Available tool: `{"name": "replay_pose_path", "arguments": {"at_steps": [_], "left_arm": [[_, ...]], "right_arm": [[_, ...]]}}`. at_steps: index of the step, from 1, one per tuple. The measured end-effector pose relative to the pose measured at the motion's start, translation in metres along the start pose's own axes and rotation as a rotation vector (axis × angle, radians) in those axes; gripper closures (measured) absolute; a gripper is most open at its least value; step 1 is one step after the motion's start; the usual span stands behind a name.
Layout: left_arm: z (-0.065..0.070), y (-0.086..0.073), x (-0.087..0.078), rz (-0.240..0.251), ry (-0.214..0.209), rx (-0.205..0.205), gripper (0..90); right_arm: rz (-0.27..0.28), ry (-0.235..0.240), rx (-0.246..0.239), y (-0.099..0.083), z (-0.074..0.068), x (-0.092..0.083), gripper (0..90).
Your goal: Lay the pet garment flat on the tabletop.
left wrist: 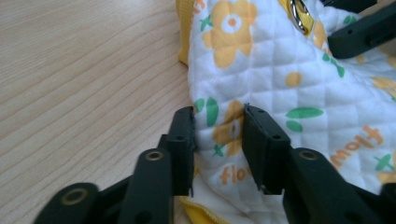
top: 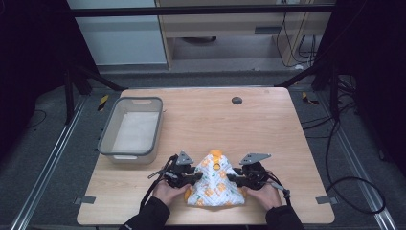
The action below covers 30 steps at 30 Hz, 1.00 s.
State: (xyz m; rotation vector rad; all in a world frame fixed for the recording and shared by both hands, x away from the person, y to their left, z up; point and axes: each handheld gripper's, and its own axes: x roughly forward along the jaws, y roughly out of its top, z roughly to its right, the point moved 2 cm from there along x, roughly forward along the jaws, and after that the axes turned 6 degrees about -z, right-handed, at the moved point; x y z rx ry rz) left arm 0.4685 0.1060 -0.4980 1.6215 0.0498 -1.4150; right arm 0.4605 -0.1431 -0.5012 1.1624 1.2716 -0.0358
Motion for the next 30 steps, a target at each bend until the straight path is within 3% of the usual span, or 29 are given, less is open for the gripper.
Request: {"name": "replay_pose_path", "arguments": {"at_steps": [5, 11, 21, 30], "left_arm": [[0.002, 0.0, 0.002, -0.009, -0.021, -0.001, 80.2], [0.004, 0.001, -0.003, 0.002, -0.018, 0.016, 83.3], [0.013, 0.01, -0.043, 0.12, -0.028, 0.043, 83.6], [0.025, 0.014, -0.077, 0.194, -0.018, 0.068, 83.6]], "right_arm": [[-0.004, -0.002, 0.002, 0.001, -0.001, -0.001, 79.0], [0.018, -0.005, -0.006, 0.003, -0.004, -0.007, 81.4], [0.15, -0.024, -0.017, 0.002, -0.003, -0.045, 81.8], [0.247, 0.0, -0.058, 0.008, -0.02, -0.073, 81.8]]}}
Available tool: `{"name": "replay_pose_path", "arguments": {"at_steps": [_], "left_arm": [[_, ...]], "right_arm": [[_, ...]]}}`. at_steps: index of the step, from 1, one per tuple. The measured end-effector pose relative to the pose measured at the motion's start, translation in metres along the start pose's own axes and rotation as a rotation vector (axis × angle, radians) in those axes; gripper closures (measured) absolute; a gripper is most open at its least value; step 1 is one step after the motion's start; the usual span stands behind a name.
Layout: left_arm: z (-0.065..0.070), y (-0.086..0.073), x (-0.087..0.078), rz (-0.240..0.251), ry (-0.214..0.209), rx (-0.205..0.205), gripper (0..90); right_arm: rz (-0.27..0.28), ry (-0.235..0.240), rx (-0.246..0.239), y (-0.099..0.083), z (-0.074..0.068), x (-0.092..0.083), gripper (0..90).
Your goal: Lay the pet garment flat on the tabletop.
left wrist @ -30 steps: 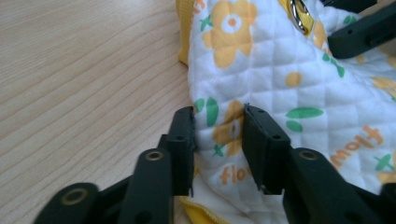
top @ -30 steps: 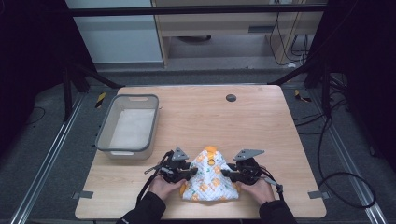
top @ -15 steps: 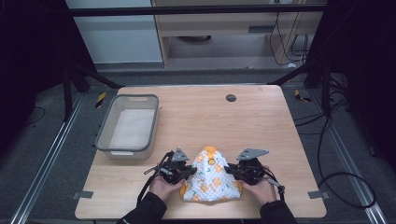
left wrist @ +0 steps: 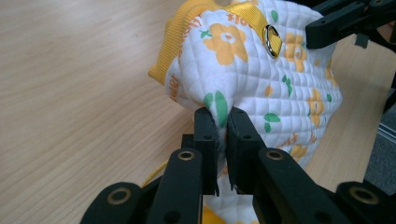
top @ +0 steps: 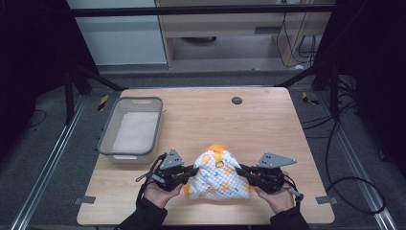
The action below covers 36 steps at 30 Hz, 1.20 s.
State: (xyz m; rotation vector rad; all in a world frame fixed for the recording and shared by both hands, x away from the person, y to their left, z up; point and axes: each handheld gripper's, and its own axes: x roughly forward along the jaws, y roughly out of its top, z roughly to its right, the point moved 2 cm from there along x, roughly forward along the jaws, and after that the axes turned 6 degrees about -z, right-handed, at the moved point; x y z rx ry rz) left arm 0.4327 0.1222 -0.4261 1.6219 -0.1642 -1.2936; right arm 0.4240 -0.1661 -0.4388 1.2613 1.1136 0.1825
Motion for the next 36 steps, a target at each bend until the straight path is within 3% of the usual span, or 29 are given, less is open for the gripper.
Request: {"name": "replay_pose_path", "arguments": {"at_steps": [2, 9, 20, 23, 24, 25, 26, 28, 29, 30, 31, 32, 33, 36], "left_arm": [[0.004, 0.005, -0.012, 0.027, -0.001, 0.014, 83.6], [0.007, 0.018, -0.027, 0.063, 0.01, 0.032, 83.7], [-0.002, 0.043, -0.032, 0.123, 0.042, 0.015, 83.7], [-0.012, 0.054, -0.028, 0.126, 0.079, 0.008, 83.6], [-0.023, 0.062, -0.021, 0.128, 0.113, -0.01, 83.5], [-0.023, 0.062, -0.021, 0.128, 0.113, -0.01, 83.4], [-0.029, 0.065, -0.015, 0.129, 0.124, -0.031, 83.4], [-0.051, 0.071, 0.007, 0.137, 0.177, -0.088, 80.6], [-0.051, 0.071, 0.007, 0.137, 0.177, -0.088, 78.0], [-0.066, 0.07, 0.023, 0.138, 0.222, -0.133, 72.6], [-0.066, 0.07, 0.023, 0.138, 0.222, -0.133, 65.4], [-0.077, 0.067, 0.032, 0.135, 0.246, -0.173, 59.1], [-0.077, 0.067, 0.032, 0.135, 0.246, -0.173, 53.9], [-0.083, 0.058, 0.033, 0.142, 0.252, -0.19, 49.3]], "right_arm": [[0.015, 0.004, -0.009, 0.003, -0.004, -0.006, 81.7], [0.062, -0.011, -0.024, 0.018, -0.011, -0.021, 81.2], [0.114, -0.041, -0.015, 0.044, -0.003, -0.018, 80.9], [0.126, -0.068, -0.005, 0.054, 0.003, -0.012, 80.5], [0.128, -0.086, 0.009, 0.061, 0.011, -0.006, 80.2], [0.128, -0.086, 0.009, 0.061, 0.011, -0.006, 80.2], [0.127, -0.099, 0.019, 0.064, 0.016, -0.001, 80.0], [0.107, -0.174, 0.047, 0.071, 0.032, 0.019, 76.6], [0.107, -0.174, 0.047, 0.071, 0.032, 0.019, 76.6], [0.086, -0.242, 0.06, 0.071, 0.044, 0.034, 70.8], [0.071, -0.274, 0.071, 0.07, 0.05, 0.04, 68.4], [0.058, -0.302, 0.069, 0.068, 0.055, 0.045, 67.5], [0.058, -0.302, 0.069, 0.068, 0.055, 0.045, 67.5], [0.042, -0.339, 0.068, 0.058, 0.066, 0.048, 62.8]]}}
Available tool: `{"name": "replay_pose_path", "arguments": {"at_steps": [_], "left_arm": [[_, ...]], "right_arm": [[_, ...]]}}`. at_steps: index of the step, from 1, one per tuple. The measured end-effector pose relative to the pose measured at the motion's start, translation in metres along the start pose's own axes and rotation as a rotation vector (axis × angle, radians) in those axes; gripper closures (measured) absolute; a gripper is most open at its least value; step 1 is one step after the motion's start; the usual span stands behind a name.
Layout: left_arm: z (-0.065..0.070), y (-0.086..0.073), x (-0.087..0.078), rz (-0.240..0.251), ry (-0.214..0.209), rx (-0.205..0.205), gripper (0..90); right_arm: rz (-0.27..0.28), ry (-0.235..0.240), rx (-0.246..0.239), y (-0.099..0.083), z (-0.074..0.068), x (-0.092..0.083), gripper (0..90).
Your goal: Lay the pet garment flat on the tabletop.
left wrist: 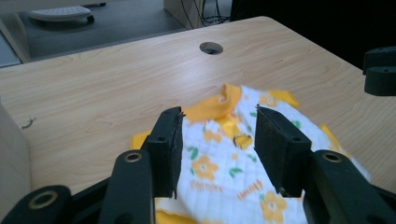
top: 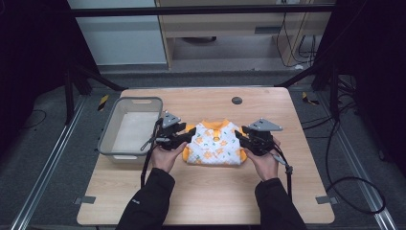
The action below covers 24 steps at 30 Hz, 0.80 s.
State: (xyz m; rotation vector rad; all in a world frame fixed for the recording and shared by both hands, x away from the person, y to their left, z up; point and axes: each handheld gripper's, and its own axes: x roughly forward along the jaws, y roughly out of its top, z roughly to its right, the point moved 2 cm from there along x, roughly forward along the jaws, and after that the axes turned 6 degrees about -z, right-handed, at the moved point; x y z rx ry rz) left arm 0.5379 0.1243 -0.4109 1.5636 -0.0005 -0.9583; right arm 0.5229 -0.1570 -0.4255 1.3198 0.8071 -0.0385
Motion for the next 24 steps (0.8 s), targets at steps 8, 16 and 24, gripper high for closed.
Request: {"name": "replay_pose_path", "arguments": {"at_steps": [8, 16, 24], "left_arm": [[-0.009, -0.024, -0.03, -0.006, 0.011, 0.08, 42.8], [-0.012, -0.064, -0.034, -0.077, 0.005, 0.119, 36.2], [-0.01, -0.086, -0.015, -0.134, -0.001, 0.127, 38.2]], "right_arm": [[0.003, 0.024, -0.041, -0.024, 0.009, -0.02, 54.0], [-0.042, 0.091, -0.055, -0.057, 0.009, -0.027, 46.1], [-0.115, 0.12, -0.067, -0.077, 0.001, -0.014, 44.3]]}}
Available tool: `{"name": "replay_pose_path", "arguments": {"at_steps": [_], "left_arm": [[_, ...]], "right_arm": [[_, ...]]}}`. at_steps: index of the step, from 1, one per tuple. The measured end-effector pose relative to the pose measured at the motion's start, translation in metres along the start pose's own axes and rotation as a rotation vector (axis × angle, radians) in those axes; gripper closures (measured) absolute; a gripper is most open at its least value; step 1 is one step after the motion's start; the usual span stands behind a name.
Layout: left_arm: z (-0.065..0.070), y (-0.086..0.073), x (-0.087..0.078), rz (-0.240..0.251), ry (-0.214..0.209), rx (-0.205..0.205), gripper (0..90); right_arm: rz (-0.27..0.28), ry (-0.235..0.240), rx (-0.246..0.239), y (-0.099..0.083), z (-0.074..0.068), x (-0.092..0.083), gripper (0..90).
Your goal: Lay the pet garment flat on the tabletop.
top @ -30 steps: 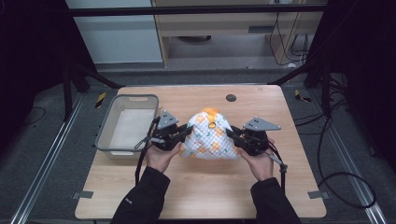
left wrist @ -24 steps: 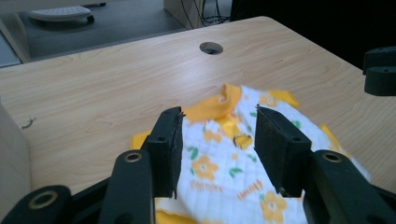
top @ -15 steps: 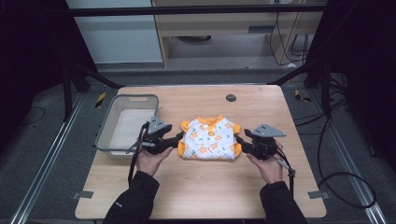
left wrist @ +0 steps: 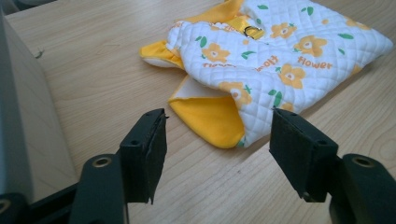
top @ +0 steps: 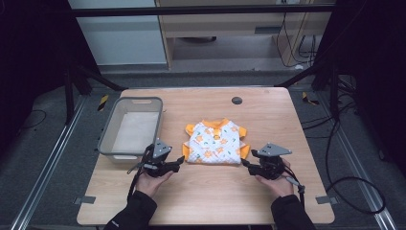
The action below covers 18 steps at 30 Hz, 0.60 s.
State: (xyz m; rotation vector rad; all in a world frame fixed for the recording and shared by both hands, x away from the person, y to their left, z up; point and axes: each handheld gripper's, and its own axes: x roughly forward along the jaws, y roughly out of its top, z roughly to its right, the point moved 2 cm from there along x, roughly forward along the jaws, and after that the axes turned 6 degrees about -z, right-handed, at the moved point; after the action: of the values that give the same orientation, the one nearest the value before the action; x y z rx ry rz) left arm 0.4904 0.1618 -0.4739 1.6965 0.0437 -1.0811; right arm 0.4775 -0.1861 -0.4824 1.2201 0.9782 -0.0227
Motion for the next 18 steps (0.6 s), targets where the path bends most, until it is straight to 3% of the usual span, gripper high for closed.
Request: {"name": "replay_pose_path", "arguments": {"at_steps": [7, 10, 13, 17, 18], "left_arm": [[0.004, -0.004, 0.021, -0.047, -0.036, 0.013, 42.5], [0.012, -0.004, 0.034, -0.074, -0.042, 0.052, 45.6], [0.013, -0.005, 0.038, -0.091, -0.051, 0.06, 50.1], [0.016, -0.007, 0.045, -0.122, -0.052, 0.077, 57.8], [0.017, -0.007, 0.046, -0.128, -0.042, 0.081, 60.5]], "right_arm": [[-0.082, 0.009, -0.022, -0.006, -0.005, 0.023, 43.7], [-0.111, 0.016, -0.038, -0.007, -0.006, 0.03, 45.1], [-0.119, 0.024, -0.048, -0.007, -0.009, 0.032, 46.3], [-0.117, 0.027, -0.069, -0.006, -0.012, 0.035, 52.4], [-0.136, 0.029, -0.077, -0.005, -0.013, 0.037, 60.1]]}}
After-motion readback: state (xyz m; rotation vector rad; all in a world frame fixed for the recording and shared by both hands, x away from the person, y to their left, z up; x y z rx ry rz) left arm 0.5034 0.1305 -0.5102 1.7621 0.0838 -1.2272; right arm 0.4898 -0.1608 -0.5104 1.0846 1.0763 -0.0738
